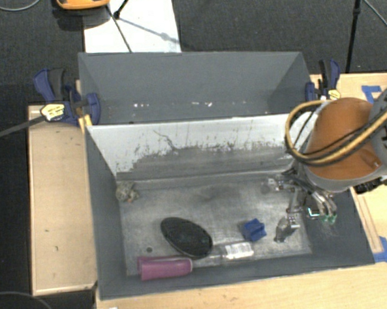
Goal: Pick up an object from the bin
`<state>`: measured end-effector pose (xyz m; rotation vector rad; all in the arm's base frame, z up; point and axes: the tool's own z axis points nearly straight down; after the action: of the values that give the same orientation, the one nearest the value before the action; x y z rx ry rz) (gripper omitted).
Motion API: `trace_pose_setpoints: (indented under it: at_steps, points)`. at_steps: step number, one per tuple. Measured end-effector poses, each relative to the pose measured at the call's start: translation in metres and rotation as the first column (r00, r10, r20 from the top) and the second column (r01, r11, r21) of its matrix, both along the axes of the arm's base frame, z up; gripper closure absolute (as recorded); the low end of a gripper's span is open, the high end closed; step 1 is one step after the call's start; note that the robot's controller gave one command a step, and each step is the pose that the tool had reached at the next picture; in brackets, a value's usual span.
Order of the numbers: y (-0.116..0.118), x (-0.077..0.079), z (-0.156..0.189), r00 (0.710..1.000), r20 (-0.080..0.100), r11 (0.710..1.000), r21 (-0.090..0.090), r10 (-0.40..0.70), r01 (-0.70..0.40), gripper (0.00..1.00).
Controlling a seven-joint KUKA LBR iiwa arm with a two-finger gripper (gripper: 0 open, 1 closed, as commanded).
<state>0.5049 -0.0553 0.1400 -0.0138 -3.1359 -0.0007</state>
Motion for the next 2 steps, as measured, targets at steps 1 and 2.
trace_pose_setpoints:
  at_steps: [1,2]
  points:
    - [0.0449,-0.0118,-0.0696,0.981,0.007,0.981,0.000,0.192,-0.192,0.00]
    - [0.0440,-0.0123,-0.0681,0.981,0.004,0.981,0.000,0.194,-0.194,1.00]
